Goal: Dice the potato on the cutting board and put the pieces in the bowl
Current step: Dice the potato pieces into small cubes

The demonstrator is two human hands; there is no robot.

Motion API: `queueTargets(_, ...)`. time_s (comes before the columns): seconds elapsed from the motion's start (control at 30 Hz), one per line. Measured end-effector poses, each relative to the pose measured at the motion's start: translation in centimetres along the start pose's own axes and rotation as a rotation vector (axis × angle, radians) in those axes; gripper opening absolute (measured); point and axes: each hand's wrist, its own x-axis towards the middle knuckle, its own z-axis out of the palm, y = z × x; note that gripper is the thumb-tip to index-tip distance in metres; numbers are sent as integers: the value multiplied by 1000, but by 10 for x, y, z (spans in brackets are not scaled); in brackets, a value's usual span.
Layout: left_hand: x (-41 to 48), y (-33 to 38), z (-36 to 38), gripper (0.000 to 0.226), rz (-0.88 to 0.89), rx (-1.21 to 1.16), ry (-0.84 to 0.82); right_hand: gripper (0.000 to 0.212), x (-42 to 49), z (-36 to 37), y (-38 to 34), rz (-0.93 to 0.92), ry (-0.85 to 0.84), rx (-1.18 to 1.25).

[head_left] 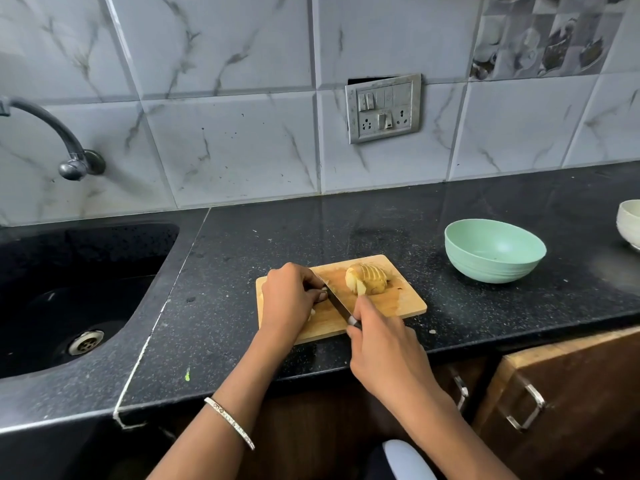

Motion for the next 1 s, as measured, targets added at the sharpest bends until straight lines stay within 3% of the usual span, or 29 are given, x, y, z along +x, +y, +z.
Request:
queueTargets(0.27,-2,0,-4,27,-25,-18,8,10,-14,-22,3,-30,96,9)
queueTargets(0.63,-1,9,-1,14,-62,114,20,8,-7,-8,-1,-62,57,0)
queueTargets(1.0,1,5,3,14,-72,76,42,11,9,-1,6,-57,11,63)
